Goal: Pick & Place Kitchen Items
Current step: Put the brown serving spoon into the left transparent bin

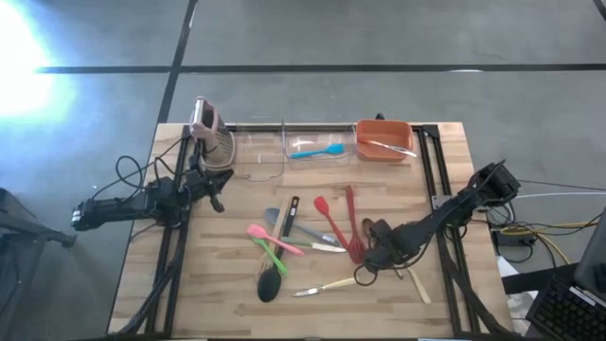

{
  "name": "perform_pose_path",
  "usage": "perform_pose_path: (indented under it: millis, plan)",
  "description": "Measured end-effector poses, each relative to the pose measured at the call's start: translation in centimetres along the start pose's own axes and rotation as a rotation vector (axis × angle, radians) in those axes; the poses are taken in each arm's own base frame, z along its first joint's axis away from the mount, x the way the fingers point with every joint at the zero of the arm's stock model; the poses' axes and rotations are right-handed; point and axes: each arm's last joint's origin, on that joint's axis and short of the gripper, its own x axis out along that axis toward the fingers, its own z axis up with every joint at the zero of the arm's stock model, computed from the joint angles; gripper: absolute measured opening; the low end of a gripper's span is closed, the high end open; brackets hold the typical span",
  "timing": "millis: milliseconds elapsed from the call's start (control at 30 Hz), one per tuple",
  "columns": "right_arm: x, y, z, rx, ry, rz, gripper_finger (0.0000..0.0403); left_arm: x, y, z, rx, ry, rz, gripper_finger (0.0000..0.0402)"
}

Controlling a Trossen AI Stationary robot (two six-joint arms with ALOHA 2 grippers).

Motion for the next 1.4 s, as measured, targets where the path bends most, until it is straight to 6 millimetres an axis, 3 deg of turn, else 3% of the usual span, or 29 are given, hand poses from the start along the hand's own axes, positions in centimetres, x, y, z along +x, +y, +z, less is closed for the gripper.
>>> perform_pose_path:
  millis: [600,833,1067,1167,1400]
  plan:
    - [-0.1,0.14,0.0,-0.01,-0.007,0.01,0.0013,0.0,0.04,0.1,0.003,-0.009,0.011,0.003]
    - [-0.17,0.2,0.01,-0.009,-0.007,0.018,0.0013,-0.03,0.18,0.83,-0.186,-0.081,0.027,0.003]
    - [-0.18,0.2,-0.01,-0.01,-0.007,0.018,0.0013,-0.01,0.06,0.82,-0.262,-0.079,-0.012,0.0032]
    - [-0.19,0.2,0.0,-0.01,-0.009,0.018,0.0013,0.03,-0.3,0.8,-0.284,-0.071,-0.127,0.0055]
    - [-0.2,0.21,0.01,-0.01,-0.011,0.02,0.0013,0.11,-0.53,0.71,-0.385,-0.046,-0.191,0.0176]
